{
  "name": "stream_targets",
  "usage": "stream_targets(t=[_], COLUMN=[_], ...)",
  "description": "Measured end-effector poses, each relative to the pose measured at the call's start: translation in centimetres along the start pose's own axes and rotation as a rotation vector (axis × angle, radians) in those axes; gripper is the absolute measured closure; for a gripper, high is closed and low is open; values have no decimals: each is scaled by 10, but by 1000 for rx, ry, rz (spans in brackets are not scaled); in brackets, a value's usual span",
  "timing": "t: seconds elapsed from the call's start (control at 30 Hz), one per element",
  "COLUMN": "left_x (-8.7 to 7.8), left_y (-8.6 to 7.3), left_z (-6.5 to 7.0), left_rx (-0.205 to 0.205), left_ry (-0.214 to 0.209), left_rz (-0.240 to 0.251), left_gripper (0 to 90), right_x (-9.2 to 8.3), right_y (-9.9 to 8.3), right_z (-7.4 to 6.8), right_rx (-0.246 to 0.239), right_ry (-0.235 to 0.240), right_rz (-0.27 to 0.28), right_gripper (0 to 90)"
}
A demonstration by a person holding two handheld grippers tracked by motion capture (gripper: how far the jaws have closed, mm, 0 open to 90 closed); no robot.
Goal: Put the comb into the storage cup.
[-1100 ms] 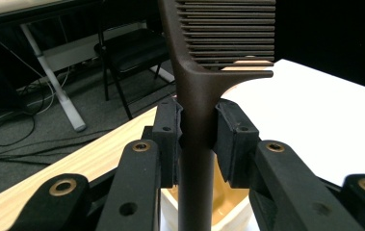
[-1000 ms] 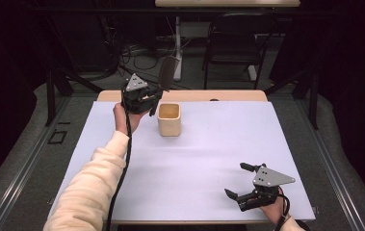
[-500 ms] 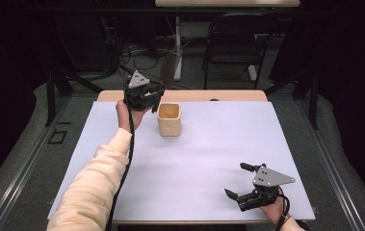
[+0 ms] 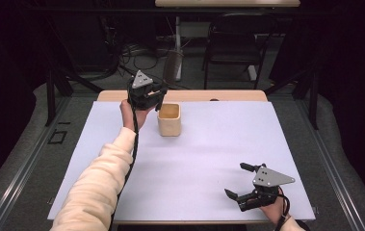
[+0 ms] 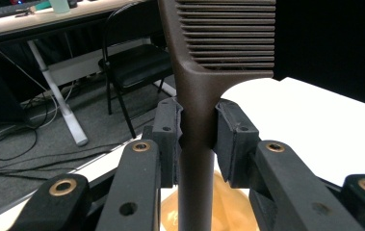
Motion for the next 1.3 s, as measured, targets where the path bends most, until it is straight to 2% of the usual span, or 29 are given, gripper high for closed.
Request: stream_targets(t=[0.07, 0.2, 0.47, 0.9, 1.3], left_x=[1, 5, 10, 19, 24], left_y=[0, -2, -4, -9, -13], left_z=[1, 1, 1, 0, -1], left_rx=[-10, -20, -33, -66, -71], left_ry=[-24, -33, -30, -51, -58], left_rz=[10, 18, 26, 27, 20], left_gripper=[722, 721, 721, 721, 720], right_x=[0, 0, 0, 1, 1], right_y=[0, 0, 0, -1, -1], right_z=[0, 0, 0, 0, 0], right_rx=[2, -1, 2, 1, 3], right_ry=[0, 0, 0, 1, 1], right_rz=[-1, -1, -2, -6, -9], right_gripper=[0, 0, 0, 0, 0])
Point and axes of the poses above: each handheld gripper's, and its own axes: x roughly forward along the jaws, y roughly out of its top, z roughly to its right, the point moved 6 cm from there along x, roughly forward along the jaws, and after that the axes turned 5 degrees about -x, right-handed, at the moved point
